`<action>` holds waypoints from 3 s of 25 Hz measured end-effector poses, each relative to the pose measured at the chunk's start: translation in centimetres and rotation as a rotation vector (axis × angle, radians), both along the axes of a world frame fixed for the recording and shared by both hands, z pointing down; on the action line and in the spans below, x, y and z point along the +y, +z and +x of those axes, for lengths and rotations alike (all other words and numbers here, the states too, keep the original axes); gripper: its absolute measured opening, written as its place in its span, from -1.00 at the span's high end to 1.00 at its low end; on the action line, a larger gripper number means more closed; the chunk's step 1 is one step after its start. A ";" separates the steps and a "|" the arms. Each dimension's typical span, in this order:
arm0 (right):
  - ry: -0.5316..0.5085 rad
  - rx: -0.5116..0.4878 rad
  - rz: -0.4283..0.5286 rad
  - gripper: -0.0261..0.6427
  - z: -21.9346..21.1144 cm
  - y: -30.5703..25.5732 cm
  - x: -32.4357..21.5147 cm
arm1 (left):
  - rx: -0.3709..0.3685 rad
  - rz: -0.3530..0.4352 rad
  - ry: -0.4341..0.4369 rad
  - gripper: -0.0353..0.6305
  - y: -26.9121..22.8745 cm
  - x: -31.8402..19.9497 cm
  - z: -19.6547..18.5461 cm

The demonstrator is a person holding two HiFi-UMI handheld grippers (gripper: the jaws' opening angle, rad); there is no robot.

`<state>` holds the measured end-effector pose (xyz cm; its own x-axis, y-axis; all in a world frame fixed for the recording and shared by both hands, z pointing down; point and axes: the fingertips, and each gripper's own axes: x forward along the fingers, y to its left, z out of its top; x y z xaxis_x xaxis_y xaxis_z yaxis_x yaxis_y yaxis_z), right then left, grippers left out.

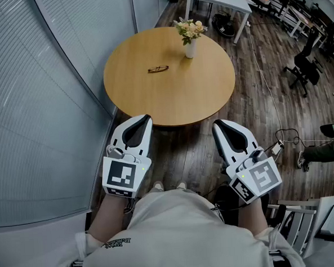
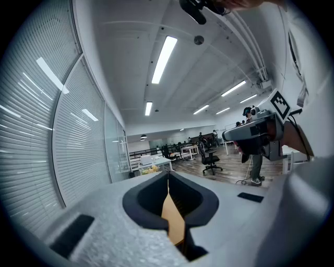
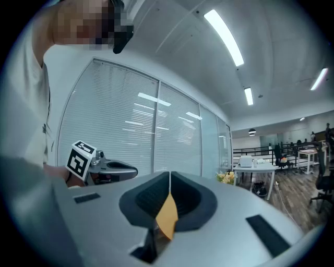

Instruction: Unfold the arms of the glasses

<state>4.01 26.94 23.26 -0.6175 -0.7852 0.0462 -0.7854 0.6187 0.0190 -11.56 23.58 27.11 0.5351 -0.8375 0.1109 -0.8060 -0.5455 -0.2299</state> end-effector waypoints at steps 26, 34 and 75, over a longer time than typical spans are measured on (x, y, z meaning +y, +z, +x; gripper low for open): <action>-0.039 -0.060 -0.061 0.82 6.2 3.6 -3.9 | -0.026 -0.058 -0.029 0.82 3.0 -2.3 6.5; -0.051 -0.065 -0.083 0.82 7.2 5.0 -5.3 | -0.062 -0.079 -0.040 0.82 4.2 -3.6 7.7; -0.033 0.041 -0.141 0.82 -0.4 6.0 -24.9 | -0.042 -0.134 -0.036 0.82 6.0 -23.3 -0.4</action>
<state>3.56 2.03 29.26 -0.6382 -0.7484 0.1806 -0.7649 0.6430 -0.0384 -11.95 0.28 33.14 0.4973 -0.8322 0.2453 -0.8168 -0.5444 -0.1910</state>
